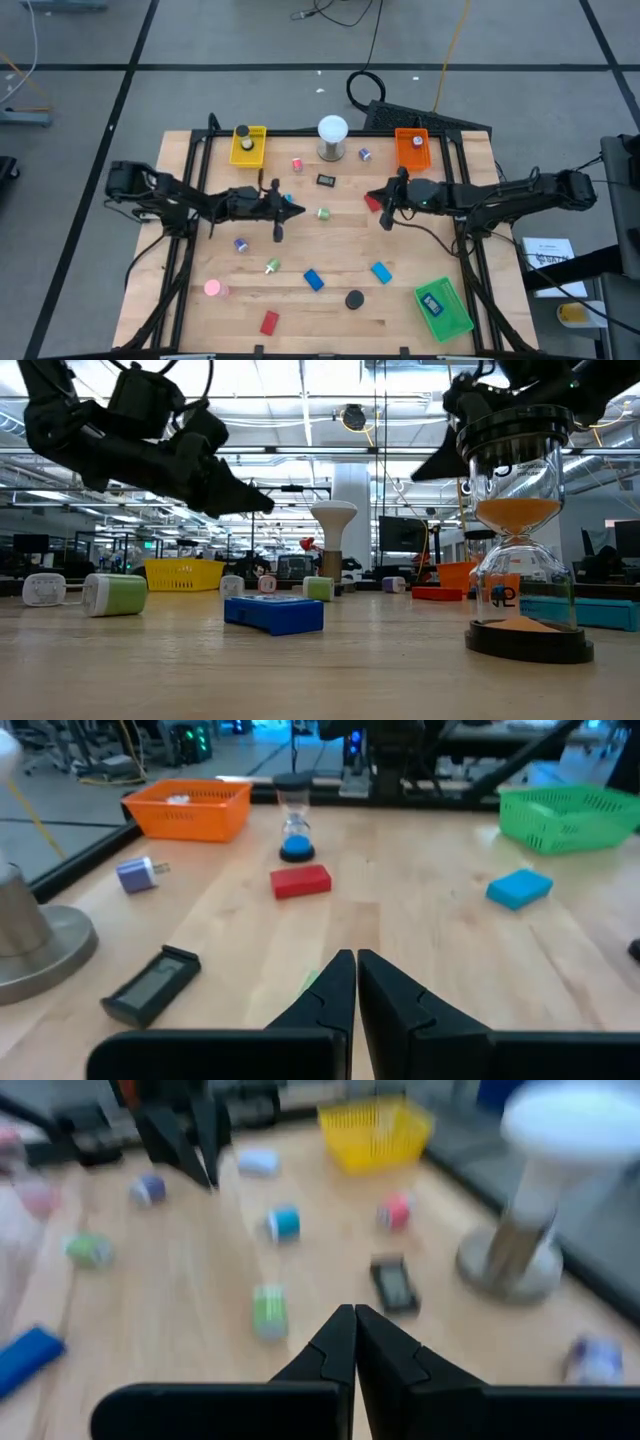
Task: Pick & Place Office items
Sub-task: Put the top green charger adaptor into the orange bin
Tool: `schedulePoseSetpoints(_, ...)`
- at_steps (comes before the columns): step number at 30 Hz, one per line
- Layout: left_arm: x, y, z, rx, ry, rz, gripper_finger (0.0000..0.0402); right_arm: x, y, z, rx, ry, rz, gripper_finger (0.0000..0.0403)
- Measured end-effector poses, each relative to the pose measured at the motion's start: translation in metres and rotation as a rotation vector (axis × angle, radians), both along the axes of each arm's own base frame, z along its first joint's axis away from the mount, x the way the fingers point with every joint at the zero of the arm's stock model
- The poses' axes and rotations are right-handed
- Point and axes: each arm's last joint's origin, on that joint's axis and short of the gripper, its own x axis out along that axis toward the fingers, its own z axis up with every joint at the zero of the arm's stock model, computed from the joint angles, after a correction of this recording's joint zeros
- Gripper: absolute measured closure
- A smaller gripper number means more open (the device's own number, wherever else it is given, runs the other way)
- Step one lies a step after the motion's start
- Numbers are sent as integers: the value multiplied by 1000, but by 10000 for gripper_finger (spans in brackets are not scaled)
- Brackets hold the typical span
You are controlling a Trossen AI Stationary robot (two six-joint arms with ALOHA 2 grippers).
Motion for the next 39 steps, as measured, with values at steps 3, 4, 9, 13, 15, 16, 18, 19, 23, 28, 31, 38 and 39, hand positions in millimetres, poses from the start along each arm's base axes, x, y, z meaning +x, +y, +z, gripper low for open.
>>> schedulePoseSetpoints(3, 7, -1, -8, 10, 31, -2, 378, 12, 0, -5, 35, 61, -6, 398)
schedulePoseSetpoints(4, 10, -1, -10, 8, 39, -1, 378, 18, 1, -7, 46, 86, 7, 398)
schedulePoseSetpoints(9, 28, 1, -21, -1, 95, 69, 376, 42, 2, -6, 33, 130, 82, 398)
schedulePoseSetpoints(13, 45, -1, -26, 19, 197, 51, 346, 47, 3, -4, 4, 146, 101, 398)
schedulePoseSetpoints(15, 53, 1, -25, 31, 240, 61, 318, 47, 3, -4, 1, 141, 101, 398)
schedulePoseSetpoints(16, 55, 2, -26, 33, 267, 66, 300, 46, 3, -3, 1, 144, 101, 398)
schedulePoseSetpoints(18, 60, 4, -26, 34, 317, 71, 262, 45, 3, -2, 2, 144, 102, 398)
schedulePoseSetpoints(19, 62, 5, -26, 36, 327, 73, 242, 45, 3, -2, 2, 147, 104, 398)
schedulePoseSetpoints(23, 62, 9, -25, 68, 338, 59, 165, 44, 4, -2, -9, 158, 115, 398)
schedulePoseSetpoints(28, 63, 15, -27, 98, 341, 0, 105, 44, 4, -2, -15, 158, 115, 398)
schedulePoseSetpoints(31, 66, 15, -31, 109, 315, -67, 96, 44, 4, -2, -15, 153, 116, 398)
schedulePoseSetpoints(38, 78, 20, -51, 133, 367, -66, 136, 44, 4, -2, -21, 156, 119, 398)
schedulePoseSetpoints(39, 79, 20, -53, 130, 372, -67, 147, 44, 4, -2, -21, 156, 119, 398)
